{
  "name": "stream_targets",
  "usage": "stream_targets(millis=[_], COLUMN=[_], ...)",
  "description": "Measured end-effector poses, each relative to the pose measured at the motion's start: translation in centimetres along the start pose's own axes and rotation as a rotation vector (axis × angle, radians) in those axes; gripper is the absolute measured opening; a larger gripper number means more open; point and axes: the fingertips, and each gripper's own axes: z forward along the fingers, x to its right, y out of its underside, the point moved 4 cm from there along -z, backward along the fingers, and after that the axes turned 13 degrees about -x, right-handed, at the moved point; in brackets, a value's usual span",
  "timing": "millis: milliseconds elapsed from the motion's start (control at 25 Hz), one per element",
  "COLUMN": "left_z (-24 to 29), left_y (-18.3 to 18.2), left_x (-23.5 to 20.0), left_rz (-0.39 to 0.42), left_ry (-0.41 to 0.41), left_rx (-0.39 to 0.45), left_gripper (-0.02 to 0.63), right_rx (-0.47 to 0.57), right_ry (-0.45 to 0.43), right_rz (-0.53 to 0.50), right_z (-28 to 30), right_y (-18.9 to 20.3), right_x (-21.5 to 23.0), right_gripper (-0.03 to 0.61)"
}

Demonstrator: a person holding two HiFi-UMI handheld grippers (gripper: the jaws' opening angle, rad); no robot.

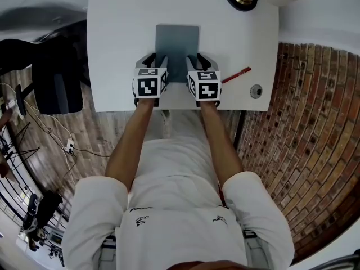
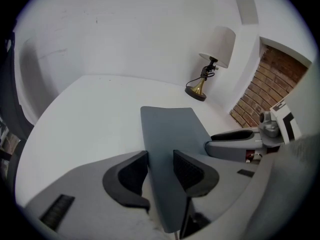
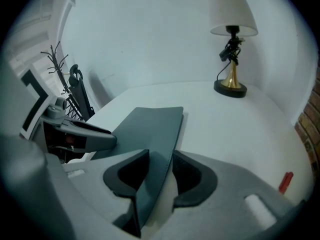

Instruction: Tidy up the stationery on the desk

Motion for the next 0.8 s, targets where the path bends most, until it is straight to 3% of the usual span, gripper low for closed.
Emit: stream_targets(millis=[320,800], left_z=[-0.43,-0.54], left_y=[0.38,0.38], left_x=[-0.24,-0.3], left_rz=[-0.014,0.013], left_ry=[0.014,0.035], left_rx=[-0.001,0.022], left_gripper=[0.158,0.157], right_rx=[-0.004,-0.009], right_ry=[0.019,0.017], right_rz=[-0.038,0.012], right_z=[-0.1,-0.36], right_y=[-0.18,0.01], right_x=[-0.4,-0.49], right_gripper=[0.141,0.135])
